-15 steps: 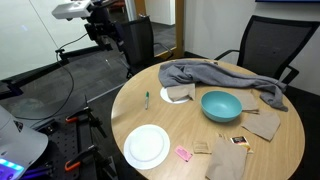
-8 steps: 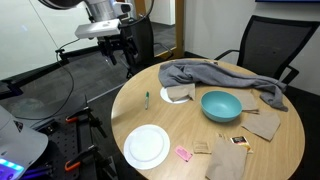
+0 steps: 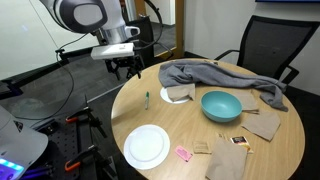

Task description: Move the marker from the table and put it into the blue bowl

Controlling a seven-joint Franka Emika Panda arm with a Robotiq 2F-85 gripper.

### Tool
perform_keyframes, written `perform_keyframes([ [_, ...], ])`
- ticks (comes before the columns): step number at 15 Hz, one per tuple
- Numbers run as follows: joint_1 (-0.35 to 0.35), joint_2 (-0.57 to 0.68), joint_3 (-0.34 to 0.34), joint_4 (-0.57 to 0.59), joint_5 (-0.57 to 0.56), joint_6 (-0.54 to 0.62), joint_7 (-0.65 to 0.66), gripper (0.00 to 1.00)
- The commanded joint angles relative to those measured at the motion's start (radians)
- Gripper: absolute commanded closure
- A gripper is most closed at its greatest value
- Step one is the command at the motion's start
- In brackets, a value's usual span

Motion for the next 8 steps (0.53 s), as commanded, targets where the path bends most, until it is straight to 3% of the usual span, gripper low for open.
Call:
perform_keyframes([
  [1,-0.047,0.111,0.035,0.040,-0.027,0.068,-0.017,0.00],
  [6,-0.075,0.227,0.032,0.069,-0.175,0.149,0.054,0.00],
  [8,-0.101,0.204,0.065,0.054,-0.142,0.115,0.034,0.00],
])
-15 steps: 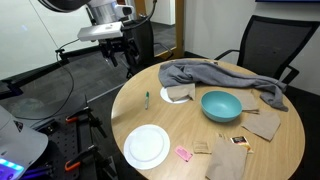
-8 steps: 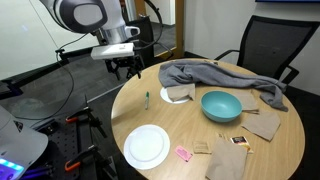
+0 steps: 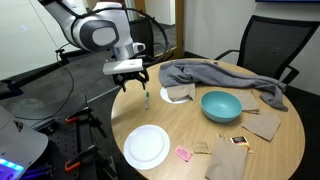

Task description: Move the marker from the table and put it into the blue bowl

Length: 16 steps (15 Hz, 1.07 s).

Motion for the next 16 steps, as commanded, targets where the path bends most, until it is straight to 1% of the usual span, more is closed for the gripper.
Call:
perform_keyframes([
  [1,-0.043,0.005,0.040,0.003,-0.018,-0.004,0.012,0.00],
  [5,-0.048,0.003,0.048,0.004,-0.016,-0.004,0.011,0.00],
  [8,-0.032,0.035,0.024,0.021,-0.072,0.019,0.065,0.00],
  [10,-0.021,0.057,0.006,0.033,-0.131,0.036,0.124,0.00],
  [13,-0.014,0.095,-0.012,0.057,-0.211,0.046,0.208,0.00],
  [16,-0.014,0.140,-0.017,0.080,-0.268,0.076,0.269,0.00],
])
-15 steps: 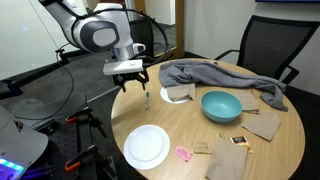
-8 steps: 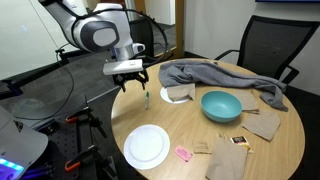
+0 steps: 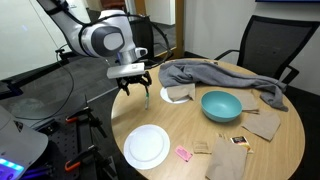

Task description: Move the marker from the table and put it into the blue bowl

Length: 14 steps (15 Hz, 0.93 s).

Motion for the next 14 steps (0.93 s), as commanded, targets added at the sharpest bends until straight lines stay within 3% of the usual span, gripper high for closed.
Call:
perform_keyframes([
  [1,0.003,0.067,-0.012,0.037,-0.062,0.054,0.075,0.00],
  [14,0.007,0.260,0.007,0.150,-0.052,0.161,0.070,0.00],
])
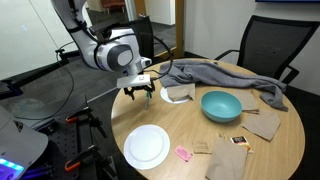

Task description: Move the marker from the table and put it into the blue bowl

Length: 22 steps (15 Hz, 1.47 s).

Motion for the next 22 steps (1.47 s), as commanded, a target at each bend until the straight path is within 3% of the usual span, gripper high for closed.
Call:
perform_keyframes([
  [1,0.003,0.043,0.005,0.038,-0.015,0.032,0.032,0.00],
  [3,0.002,0.062,0.012,0.055,-0.012,0.028,0.030,0.03],
  [5,0.001,0.076,0.016,0.067,-0.011,0.026,0.029,0.26],
  [6,0.001,0.084,0.017,0.073,-0.011,0.025,0.028,0.28],
  [15,-0.012,0.155,0.052,0.143,0.002,0.001,0.020,0.96],
  [16,-0.016,0.156,0.058,0.147,0.004,-0.002,0.018,1.00],
  [22,-0.076,0.079,0.125,0.094,0.055,-0.018,0.031,0.96],
])
